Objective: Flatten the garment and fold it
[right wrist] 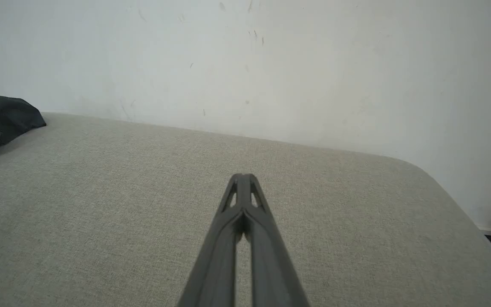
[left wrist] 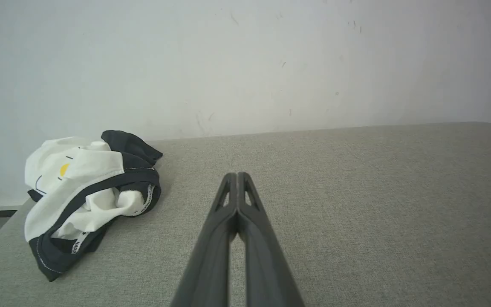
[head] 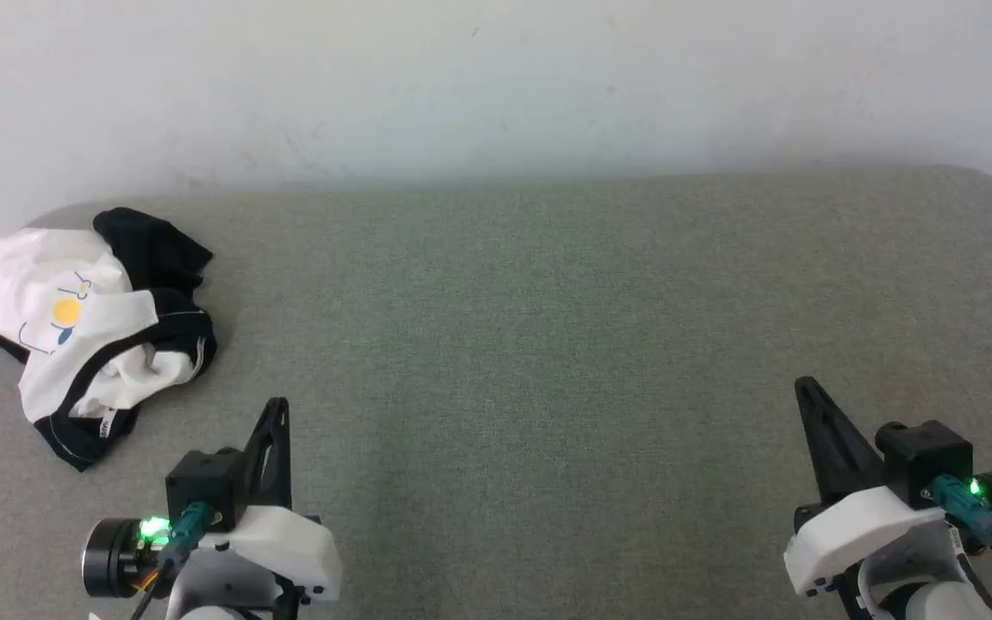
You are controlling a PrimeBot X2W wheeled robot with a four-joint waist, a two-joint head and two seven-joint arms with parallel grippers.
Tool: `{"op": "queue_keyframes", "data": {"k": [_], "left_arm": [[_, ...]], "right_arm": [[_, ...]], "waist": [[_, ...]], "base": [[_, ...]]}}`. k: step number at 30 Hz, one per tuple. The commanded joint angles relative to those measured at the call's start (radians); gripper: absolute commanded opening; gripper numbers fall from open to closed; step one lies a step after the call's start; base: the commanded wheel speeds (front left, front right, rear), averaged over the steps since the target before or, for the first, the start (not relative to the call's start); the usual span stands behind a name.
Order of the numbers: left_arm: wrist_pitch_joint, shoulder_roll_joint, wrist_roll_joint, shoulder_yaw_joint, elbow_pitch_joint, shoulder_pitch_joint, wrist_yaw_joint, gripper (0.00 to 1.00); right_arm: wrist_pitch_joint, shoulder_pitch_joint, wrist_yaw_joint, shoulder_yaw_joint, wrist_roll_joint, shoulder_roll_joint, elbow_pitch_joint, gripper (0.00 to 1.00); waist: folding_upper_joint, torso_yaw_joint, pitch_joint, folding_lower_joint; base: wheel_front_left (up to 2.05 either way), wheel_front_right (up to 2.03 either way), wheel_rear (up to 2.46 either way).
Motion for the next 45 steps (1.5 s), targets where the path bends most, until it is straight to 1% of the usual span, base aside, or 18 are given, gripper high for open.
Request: {"op": "queue_keyframes", "data": {"k": [1, 2, 8, 32, 39, 45], "left_arm": [[0.0, -0.004, 0.004, 0.004, 0.003, -0.013, -0.008, 0.0], [0.0, 0.0, 0.0, 0.0, 0.0, 0.0, 0.0, 1.0], [-0.002, 0.0, -0.001, -0.001, -0.001, 0.001, 0.001, 1.0], [-0.05, 0.0, -0.024, 0.001, -0.016, -0.004, -0.01, 1.0], [-0.065, -0.001, -0.035, 0.0, -0.021, -0.005, -0.007, 1.0], [-0.08, -0.001, -0.05, 0.0, -0.023, -0.003, -0.003, 1.0]], "right_arm": [[0.0, -0.014, -0.002, 0.0, -0.008, 0.004, 0.001, 0.0], [0.0, 0.0, 0.0, 0.0, 0.0, 0.0, 0.0, 1.0], [-0.002, 0.002, 0.0, -0.002, 0.002, -0.001, 0.001, 1.0], [-0.051, 0.0, 0.0, -0.062, 0.03, 0.0, 0.005, 1.0], [-0.065, -0.002, -0.001, -0.075, 0.031, 0.0, 0.003, 1.0], [-0.08, -0.002, -0.001, -0.081, 0.026, 0.0, 0.006, 1.0]], "waist": [[0.0002, 0.0, 0.0, 0.0], [0.0, 0.0, 0.0, 0.0], [0.0, 0.001, 0.0, 0.0], [0.0, 0.04, 0.022, 0.0], [0.0, 0.069, 0.03, 0.0], [0.0, 0.109, 0.034, 0.0]], "base": [[0.0, 0.0, 0.0], [0.0, 0.0, 0.0], [0.0, 0.0, 0.0], [0.0, 0.0, 0.0], [0.0, 0.0, 0.0], [0.0, 0.0, 0.0]]}}
